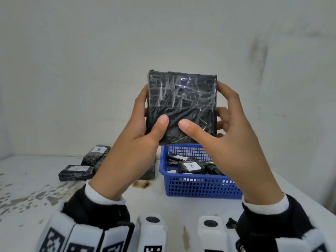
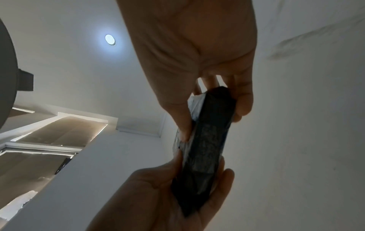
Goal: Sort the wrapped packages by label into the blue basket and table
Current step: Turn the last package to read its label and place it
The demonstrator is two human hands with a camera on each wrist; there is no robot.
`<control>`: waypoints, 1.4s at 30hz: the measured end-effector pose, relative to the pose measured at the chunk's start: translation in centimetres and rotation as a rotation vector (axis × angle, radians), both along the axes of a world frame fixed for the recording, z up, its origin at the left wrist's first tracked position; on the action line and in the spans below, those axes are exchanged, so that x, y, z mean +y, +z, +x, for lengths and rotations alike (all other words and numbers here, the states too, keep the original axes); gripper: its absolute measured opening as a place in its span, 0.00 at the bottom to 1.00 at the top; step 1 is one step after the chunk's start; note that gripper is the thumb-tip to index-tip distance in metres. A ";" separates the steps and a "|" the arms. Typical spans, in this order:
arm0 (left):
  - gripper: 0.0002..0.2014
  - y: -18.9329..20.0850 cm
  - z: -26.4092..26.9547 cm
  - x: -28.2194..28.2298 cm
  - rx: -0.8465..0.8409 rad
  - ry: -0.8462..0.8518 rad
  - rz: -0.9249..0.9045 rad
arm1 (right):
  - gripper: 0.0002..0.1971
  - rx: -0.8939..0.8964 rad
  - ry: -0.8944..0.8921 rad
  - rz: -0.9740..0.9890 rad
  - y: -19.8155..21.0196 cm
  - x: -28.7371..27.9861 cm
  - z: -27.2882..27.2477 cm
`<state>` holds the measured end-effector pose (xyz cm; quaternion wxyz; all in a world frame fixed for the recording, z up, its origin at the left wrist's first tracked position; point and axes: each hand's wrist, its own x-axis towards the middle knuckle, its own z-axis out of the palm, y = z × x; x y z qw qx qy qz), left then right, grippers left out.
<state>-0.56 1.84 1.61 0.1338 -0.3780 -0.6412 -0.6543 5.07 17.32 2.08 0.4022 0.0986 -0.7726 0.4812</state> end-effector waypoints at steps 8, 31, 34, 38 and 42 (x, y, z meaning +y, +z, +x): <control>0.22 -0.2 -0.1 0.1 -0.032 0.053 -0.007 | 0.31 -0.010 -0.003 0.004 0.2 0.8 -0.1; 0.18 0.0 0.4 0.6 -0.103 0.119 0.038 | 0.25 -0.020 -0.063 0.023 0.2 0.2 0.3; 0.17 0.1 0.4 0.7 -0.124 0.110 0.041 | 0.23 -0.046 -0.064 0.025 0.2 0.3 0.3; 0.15 0.2 0.6 0.7 -0.144 0.121 0.035 | 0.19 -0.076 -0.065 0.011 0.2 0.2 0.1; 0.17 0.4 0.9 0.5 -0.152 0.165 0.039 | 0.16 -0.062 -0.056 0.018 0.2 0.1 0.1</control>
